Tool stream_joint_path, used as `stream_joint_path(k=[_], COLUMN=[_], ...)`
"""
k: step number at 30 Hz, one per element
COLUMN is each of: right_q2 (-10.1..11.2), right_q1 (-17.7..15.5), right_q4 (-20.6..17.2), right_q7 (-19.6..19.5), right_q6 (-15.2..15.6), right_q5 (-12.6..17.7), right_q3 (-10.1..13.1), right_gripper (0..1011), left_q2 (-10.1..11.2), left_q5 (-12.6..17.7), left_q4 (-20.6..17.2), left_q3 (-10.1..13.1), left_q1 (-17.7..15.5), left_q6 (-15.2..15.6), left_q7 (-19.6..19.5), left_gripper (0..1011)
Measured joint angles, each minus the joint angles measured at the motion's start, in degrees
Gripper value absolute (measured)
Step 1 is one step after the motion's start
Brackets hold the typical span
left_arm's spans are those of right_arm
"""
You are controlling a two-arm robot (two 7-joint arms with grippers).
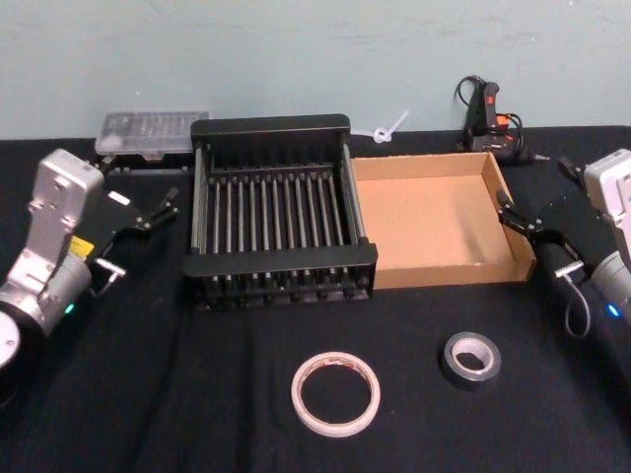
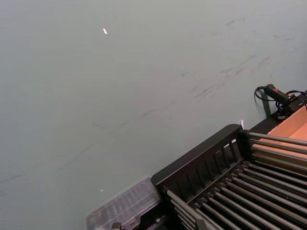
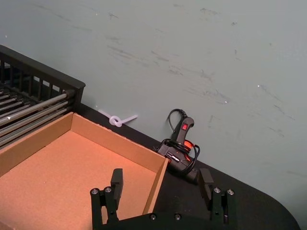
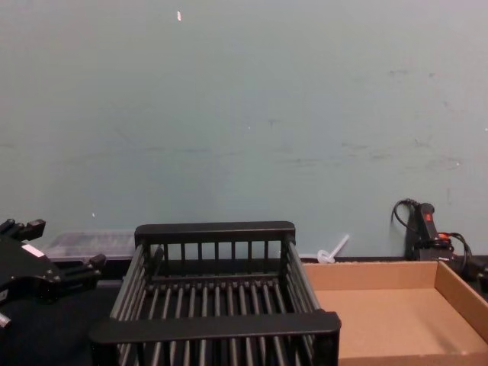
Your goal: Pick up the white tape and place it into the black box , Pick up the silver tape and place it into the brown box.
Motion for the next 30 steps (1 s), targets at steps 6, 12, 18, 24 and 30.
stream_joint_path(k=[6, 12, 18, 24, 30], right_q2=[0.0, 0.0, -0.1, -0.7, -0.9], right_q1=[0.0, 0.0, 0.0, -0.7, -2.0], right_q4=[0.0, 0.0, 0.0, 0.0, -1.2], right_q7=[0.0, 0.0, 0.1, 1.3, 2.7], right_q6=[0.0, 0.0, 0.0, -0.4, -0.8], right_q5=[0.0, 0.0, 0.0, 0.2, 1.1], right_q3=[0.0, 0.0, 0.1, 1.3, 2.5], right_gripper=[1003, 1003, 1003, 1002, 1002], left_q2=[0.0, 0.0, 0.0, 0.0, 0.0], left_q5=[0.0, 0.0, 0.0, 0.0, 0.0], left_q4=[0.0, 0.0, 0.0, 0.0, 0.0], left_q3=[0.0, 0.0, 0.0, 0.0, 0.0], left_q1=[0.0, 0.0, 0.0, 0.0, 0.0], left_q6=[0.0, 0.0, 0.0, 0.0, 0.0], left_q7=[0.0, 0.0, 0.0, 0.0, 0.0], left_gripper=[1001, 1001, 1001, 1001, 1001])
